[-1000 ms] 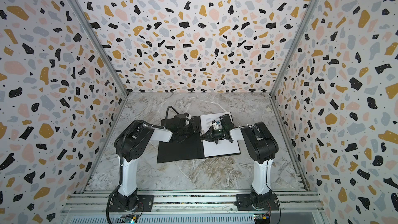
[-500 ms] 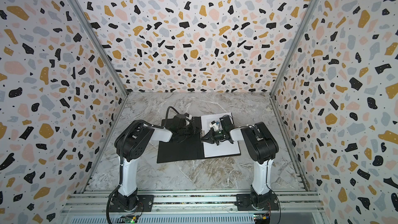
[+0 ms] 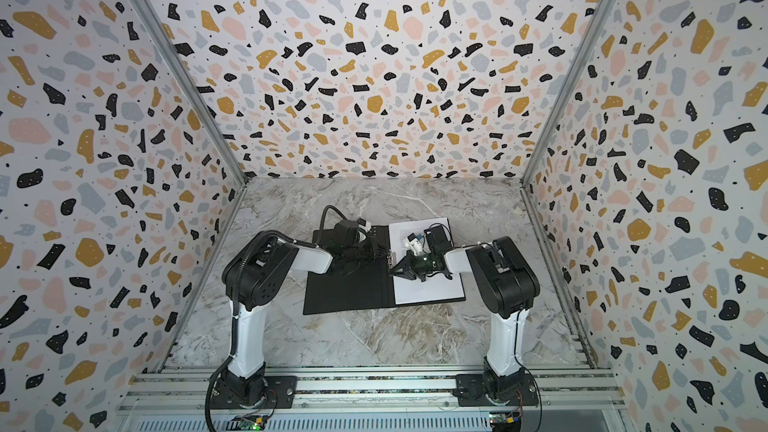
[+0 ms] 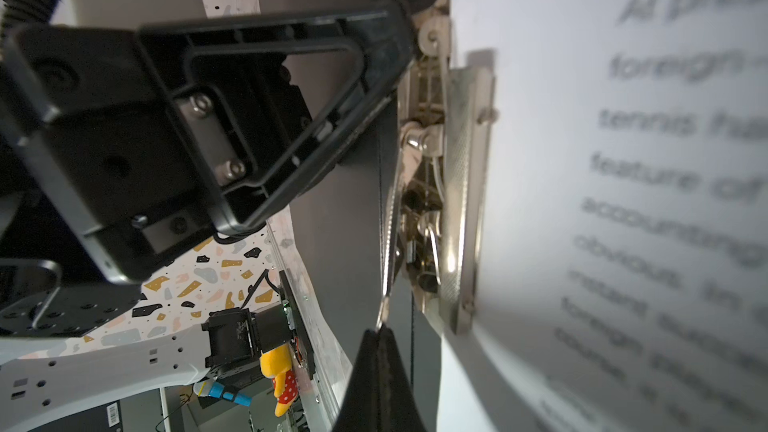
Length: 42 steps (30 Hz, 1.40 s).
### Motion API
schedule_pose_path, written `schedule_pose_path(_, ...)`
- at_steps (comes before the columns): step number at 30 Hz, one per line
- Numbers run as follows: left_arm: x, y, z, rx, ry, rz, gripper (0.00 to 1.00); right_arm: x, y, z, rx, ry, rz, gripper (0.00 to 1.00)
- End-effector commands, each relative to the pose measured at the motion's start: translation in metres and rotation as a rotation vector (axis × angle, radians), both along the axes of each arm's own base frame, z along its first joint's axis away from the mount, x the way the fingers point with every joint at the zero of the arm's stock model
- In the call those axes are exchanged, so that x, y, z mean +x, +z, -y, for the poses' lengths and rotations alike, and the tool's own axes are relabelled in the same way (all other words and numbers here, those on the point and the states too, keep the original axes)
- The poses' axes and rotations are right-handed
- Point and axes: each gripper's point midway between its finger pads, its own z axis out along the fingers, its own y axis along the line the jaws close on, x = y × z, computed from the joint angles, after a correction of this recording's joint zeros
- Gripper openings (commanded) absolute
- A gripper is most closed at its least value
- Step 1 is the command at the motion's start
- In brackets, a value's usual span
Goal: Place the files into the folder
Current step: 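Push the clip lever down flat with the right gripper while left holds still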
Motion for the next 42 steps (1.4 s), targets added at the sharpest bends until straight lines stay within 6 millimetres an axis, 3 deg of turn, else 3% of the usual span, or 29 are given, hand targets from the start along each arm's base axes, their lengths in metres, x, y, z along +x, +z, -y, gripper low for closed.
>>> schedule_pose_path(1, -0.007, -0.031, -0.008, 0.052, 0.007, -0.069, 0.06, -0.019, -0.037, 0.022, -0.169, -0.013, -0.045, 0.00)
schedule_pose_path(25, -0.004, -0.027, -0.007, 0.016, 0.020, -0.072, 0.05, -0.024, -0.083, 0.043, -0.374, -0.049, -0.066, 0.00)
schedule_pose_path(42, -0.005, -0.027, -0.009, 0.018, 0.027, -0.072, 0.06, -0.022, -0.082, 0.029, -0.341, -0.050, -0.079, 0.00)
